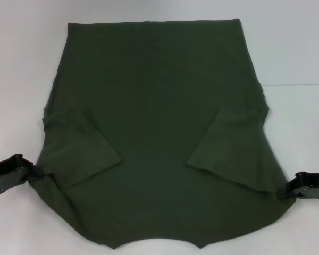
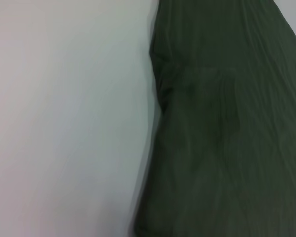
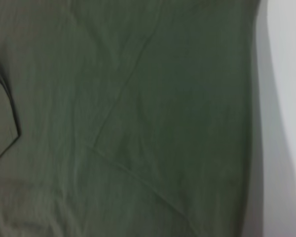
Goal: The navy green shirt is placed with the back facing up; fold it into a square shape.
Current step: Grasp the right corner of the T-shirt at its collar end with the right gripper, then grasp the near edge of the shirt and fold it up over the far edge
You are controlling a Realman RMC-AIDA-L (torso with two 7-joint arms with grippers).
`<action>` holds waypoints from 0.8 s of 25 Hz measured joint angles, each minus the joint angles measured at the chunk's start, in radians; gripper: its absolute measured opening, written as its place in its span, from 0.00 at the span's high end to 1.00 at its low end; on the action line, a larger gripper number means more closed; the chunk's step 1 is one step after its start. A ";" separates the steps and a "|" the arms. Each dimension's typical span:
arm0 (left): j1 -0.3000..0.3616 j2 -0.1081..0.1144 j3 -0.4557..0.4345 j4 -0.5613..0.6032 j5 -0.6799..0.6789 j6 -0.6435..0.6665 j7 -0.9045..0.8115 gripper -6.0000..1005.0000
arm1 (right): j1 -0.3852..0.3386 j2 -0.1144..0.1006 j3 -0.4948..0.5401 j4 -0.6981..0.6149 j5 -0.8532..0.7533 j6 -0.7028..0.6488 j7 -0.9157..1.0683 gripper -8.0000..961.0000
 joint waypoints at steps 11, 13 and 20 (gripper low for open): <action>-0.002 0.006 0.000 0.006 0.000 0.033 0.050 0.99 | -0.018 0.001 0.029 -0.040 0.007 -0.021 -0.136 0.96; 0.000 0.009 -0.001 0.010 0.000 0.052 0.062 0.99 | -0.026 0.002 0.044 -0.056 0.010 -0.043 -0.184 0.96; 0.005 0.025 -0.005 0.050 0.004 0.156 0.075 0.99 | -0.056 -0.008 0.125 -0.071 0.032 -0.142 -0.339 0.95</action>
